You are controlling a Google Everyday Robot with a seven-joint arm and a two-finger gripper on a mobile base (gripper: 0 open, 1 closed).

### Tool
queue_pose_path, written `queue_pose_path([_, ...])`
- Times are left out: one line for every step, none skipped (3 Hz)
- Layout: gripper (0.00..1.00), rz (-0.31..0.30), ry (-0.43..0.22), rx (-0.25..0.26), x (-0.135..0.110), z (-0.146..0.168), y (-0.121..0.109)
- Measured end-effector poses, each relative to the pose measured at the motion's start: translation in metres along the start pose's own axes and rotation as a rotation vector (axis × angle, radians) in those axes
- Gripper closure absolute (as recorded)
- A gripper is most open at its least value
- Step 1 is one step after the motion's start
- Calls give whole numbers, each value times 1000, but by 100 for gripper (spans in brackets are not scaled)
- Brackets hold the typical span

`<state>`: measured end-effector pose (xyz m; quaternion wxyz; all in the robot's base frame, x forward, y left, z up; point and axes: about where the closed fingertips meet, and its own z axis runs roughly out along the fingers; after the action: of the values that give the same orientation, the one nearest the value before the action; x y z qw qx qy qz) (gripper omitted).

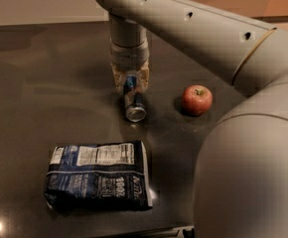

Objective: Place redbull can upright

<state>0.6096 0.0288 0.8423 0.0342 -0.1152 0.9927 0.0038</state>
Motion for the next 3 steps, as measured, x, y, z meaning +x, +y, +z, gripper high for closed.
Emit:
queue_pose_path([88,-72,-40,-6,-6,-18,5])
queue_pose_path([100,-186,-110,-12,-18,-43,14])
queue_pose_path([100,-309,-195,-40,-32,-63,24])
